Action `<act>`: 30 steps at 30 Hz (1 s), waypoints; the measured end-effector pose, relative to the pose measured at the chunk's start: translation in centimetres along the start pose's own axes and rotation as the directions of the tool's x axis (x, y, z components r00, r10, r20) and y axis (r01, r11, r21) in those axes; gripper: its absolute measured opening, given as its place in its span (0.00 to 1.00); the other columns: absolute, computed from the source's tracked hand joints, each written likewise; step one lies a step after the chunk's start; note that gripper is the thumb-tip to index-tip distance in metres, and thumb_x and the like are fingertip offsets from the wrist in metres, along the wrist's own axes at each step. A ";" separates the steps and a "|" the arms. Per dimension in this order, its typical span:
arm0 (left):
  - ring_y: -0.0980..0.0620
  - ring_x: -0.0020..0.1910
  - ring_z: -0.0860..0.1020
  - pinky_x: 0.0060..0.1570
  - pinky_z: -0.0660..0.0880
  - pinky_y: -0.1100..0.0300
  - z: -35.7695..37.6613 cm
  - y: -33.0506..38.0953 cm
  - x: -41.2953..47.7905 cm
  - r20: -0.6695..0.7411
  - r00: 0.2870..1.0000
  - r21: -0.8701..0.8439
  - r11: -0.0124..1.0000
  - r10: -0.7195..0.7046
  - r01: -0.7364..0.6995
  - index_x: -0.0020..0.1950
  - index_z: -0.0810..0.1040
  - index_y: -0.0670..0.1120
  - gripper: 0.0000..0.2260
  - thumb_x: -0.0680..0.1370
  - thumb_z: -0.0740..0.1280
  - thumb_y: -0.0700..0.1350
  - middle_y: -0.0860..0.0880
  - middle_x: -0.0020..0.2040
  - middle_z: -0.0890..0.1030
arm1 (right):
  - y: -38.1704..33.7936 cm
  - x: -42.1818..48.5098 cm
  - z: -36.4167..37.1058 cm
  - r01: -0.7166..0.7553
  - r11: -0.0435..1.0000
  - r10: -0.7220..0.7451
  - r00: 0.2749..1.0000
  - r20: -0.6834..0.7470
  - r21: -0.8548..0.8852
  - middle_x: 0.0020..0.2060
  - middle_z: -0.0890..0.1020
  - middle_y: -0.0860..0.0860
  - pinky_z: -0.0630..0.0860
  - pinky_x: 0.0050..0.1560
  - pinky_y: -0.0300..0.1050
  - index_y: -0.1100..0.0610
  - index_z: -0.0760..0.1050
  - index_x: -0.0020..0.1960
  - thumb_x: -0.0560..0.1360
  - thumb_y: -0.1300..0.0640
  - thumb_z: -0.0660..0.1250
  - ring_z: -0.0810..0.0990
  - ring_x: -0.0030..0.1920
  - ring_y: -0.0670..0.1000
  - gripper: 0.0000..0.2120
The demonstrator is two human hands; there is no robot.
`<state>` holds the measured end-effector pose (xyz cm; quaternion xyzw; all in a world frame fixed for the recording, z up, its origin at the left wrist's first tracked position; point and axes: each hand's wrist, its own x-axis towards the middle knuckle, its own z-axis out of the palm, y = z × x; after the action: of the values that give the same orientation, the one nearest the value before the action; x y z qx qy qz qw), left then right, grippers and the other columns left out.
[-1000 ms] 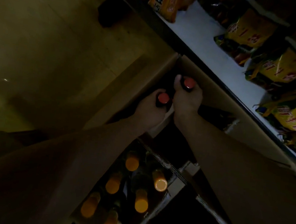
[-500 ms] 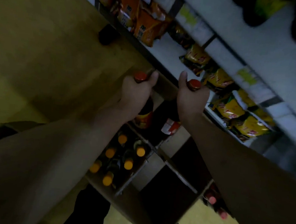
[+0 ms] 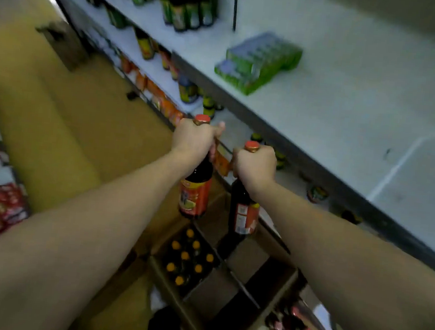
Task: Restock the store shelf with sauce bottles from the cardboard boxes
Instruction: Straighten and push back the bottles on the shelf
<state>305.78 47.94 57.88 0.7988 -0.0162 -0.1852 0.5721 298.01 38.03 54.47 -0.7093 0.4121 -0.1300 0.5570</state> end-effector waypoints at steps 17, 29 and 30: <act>0.46 0.23 0.68 0.26 0.69 0.57 -2.5 34.7 -22.0 0.342 0.773 -0.319 0.840 0.535 -0.440 0.37 0.69 0.44 0.15 0.80 0.70 0.41 0.48 0.24 0.66 | -30.6 -20.1 -28.1 0.391 0.891 -0.344 0.913 -0.218 0.231 0.22 0.73 0.58 0.73 0.31 0.46 0.61 0.72 0.39 0.74 0.64 0.67 0.71 0.23 0.55 0.06; 0.45 0.23 0.70 0.28 0.70 0.56 14.7 37.4 -48.3 0.717 0.276 -0.481 0.741 0.640 -0.469 0.30 0.70 0.44 0.20 0.79 0.71 0.45 0.44 0.24 0.70 | -21.0 -39.2 -52.1 0.385 0.920 -0.196 0.620 -0.760 0.077 0.24 0.76 0.60 0.73 0.28 0.44 0.65 0.75 0.42 0.72 0.64 0.66 0.73 0.21 0.55 0.03; 0.45 0.23 0.71 0.29 0.70 0.56 16.2 37.0 -51.0 0.730 0.236 -0.492 0.733 0.641 -0.470 0.29 0.70 0.43 0.20 0.79 0.72 0.46 0.43 0.24 0.71 | -19.8 -41.3 -54.2 0.375 0.924 -0.180 0.585 -0.791 0.068 0.25 0.76 0.60 0.72 0.28 0.43 0.64 0.74 0.41 0.72 0.64 0.66 0.73 0.21 0.55 0.03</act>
<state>260.07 32.63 101.62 0.4765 -0.5702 -0.3468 0.5723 245.94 31.91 102.32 -0.5718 0.4755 -0.5526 0.3764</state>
